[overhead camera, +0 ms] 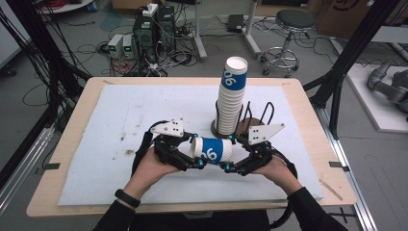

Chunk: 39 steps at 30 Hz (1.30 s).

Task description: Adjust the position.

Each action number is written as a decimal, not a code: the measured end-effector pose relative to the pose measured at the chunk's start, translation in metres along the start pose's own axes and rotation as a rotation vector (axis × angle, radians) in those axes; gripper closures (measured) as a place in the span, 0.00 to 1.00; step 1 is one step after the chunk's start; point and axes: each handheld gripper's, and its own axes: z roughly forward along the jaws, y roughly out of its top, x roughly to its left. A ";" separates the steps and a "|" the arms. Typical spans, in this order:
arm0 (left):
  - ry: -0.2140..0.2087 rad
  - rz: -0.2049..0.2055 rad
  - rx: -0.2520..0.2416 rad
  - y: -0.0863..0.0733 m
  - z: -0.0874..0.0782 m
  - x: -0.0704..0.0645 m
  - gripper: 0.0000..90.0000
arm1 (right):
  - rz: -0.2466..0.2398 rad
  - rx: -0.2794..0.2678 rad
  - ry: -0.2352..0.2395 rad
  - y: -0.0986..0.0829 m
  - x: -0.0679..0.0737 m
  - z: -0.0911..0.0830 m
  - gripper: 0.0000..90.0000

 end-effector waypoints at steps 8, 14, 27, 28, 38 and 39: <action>-0.037 0.030 -0.029 -0.003 -0.001 0.002 0.31 | -0.036 0.043 -0.014 0.005 0.004 -0.002 0.20; -0.055 0.038 -0.154 -0.009 -0.006 0.006 0.32 | 0.018 -0.057 0.000 0.006 0.000 -0.012 0.19; -0.077 0.054 -0.179 -0.012 0.000 0.005 0.31 | 0.064 -0.108 0.030 0.006 0.001 -0.007 0.20; -0.077 0.051 -0.168 -0.012 0.000 0.005 0.31 | 0.062 -0.102 0.034 0.006 0.001 -0.007 0.21; -0.014 0.082 0.053 0.000 0.004 -0.002 0.24 | -0.001 -0.010 0.022 0.007 0.001 -0.009 0.25; -0.008 0.097 0.070 0.001 0.004 -0.003 0.24 | -0.007 0.017 0.022 0.007 0.002 -0.009 0.25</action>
